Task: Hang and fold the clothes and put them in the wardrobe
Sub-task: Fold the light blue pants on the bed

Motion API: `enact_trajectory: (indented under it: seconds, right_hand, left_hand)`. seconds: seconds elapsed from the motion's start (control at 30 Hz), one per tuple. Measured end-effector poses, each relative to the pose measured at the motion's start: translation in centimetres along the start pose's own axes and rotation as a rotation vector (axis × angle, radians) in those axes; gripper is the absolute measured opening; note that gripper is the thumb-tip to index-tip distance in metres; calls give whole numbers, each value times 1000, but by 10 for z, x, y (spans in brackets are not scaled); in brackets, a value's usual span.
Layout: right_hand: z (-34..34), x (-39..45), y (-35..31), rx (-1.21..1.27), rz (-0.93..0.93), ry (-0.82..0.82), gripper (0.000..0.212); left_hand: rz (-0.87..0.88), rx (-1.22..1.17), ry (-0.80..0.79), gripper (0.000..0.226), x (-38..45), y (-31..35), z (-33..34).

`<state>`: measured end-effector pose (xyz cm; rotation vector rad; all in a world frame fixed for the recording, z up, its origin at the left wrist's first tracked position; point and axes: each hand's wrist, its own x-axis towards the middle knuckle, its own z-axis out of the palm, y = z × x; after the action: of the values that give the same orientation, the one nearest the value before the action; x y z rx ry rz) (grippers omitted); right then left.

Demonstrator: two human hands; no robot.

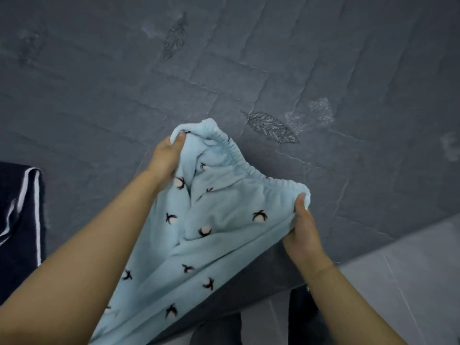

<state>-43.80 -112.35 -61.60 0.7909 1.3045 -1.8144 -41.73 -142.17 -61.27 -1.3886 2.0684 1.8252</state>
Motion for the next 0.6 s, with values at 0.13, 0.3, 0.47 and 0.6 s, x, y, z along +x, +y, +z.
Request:
enact_trajectory:
  seconds: [0.13, 0.3, 0.47, 0.6]
  right_hand:
    - [-57, 28, -75, 54, -87, -12, 64]
    - [-151, 70, -206, 45, -153, 61, 60]
    - [-235, 104, -324, 75, -206, 185, 55]
    - [-286, 128, -395, 58, -238, 249, 54]
  left_hand:
    - [21, -68, -121, 31, 8, 68, 81]
    - [45, -70, -209, 42, 17, 144, 224]
    - [114, -32, -270, 53, 39, 215, 383]
    - [152, -61, -385, 51, 50, 265, 484]
